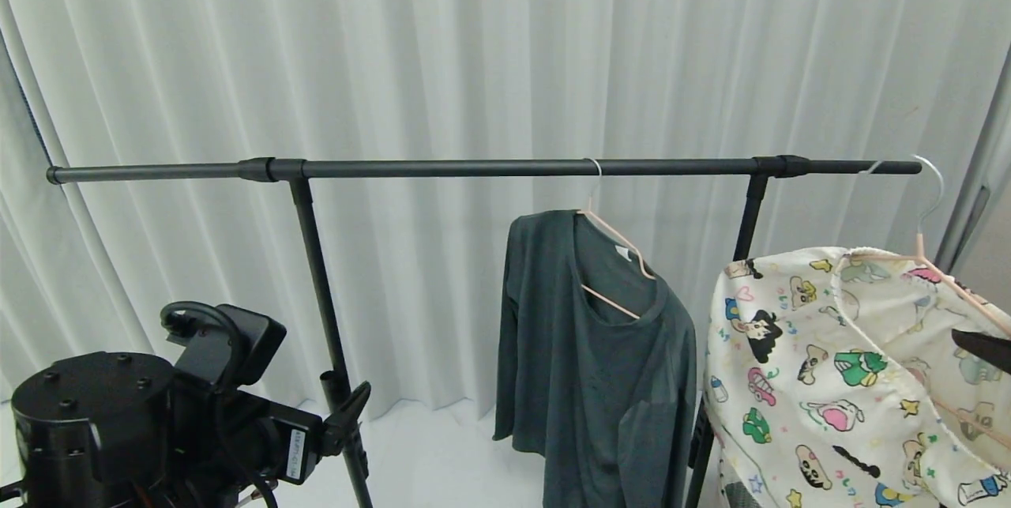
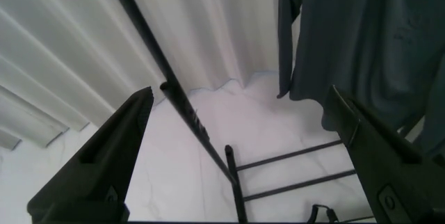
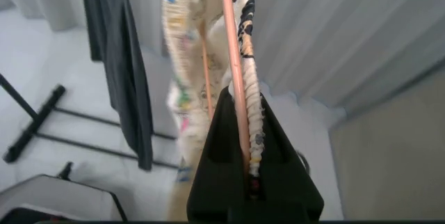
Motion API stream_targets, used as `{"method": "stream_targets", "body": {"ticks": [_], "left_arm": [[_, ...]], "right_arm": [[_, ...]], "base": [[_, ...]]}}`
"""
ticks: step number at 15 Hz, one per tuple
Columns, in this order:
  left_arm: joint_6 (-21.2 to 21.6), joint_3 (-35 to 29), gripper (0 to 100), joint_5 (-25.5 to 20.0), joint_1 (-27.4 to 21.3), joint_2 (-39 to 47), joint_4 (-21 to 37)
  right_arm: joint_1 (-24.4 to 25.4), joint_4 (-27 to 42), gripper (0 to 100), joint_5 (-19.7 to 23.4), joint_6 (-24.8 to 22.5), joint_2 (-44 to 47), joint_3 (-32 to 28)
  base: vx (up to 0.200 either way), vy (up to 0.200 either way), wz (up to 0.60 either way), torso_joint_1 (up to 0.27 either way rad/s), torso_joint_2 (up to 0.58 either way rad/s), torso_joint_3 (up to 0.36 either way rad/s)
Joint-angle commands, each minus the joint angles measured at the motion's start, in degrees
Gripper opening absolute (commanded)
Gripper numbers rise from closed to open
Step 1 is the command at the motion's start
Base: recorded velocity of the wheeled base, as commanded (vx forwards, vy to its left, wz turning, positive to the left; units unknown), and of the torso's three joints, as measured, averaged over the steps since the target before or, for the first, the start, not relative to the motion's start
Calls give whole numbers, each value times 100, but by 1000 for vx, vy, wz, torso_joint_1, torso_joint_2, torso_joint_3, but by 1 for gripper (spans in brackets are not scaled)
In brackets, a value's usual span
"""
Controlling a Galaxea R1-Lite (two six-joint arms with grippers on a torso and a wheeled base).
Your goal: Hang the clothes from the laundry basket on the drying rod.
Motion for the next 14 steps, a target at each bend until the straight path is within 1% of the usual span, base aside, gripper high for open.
{"method": "stream_targets", "body": {"ticks": [1,4,7,11,14], "left_arm": [[-1,1,100,1,3,-5,-1],[8,1,100,1,-6,4,-1],[8,10,100,1,-6,13,-1],[8,10,100,1,-6,22,-1],[8,1,100,1,-6,22,-1]], "right_arm": [[270,-111,0,-1,82,408,-187],[279,-383,0,-1,82,786,-266],[402,-700,0,-28,82,1155,-336],[454,-823,0,-45,82,1621,-380],[463,-919,0,-45,91,1928,-424]], "base": [[200,0,0,7,-2,-2],[200,0,0,2,4,2],[200,0,0,1,2,-1],[200,0,0,1,0,1],[0,0,0,0,0,0]]}}
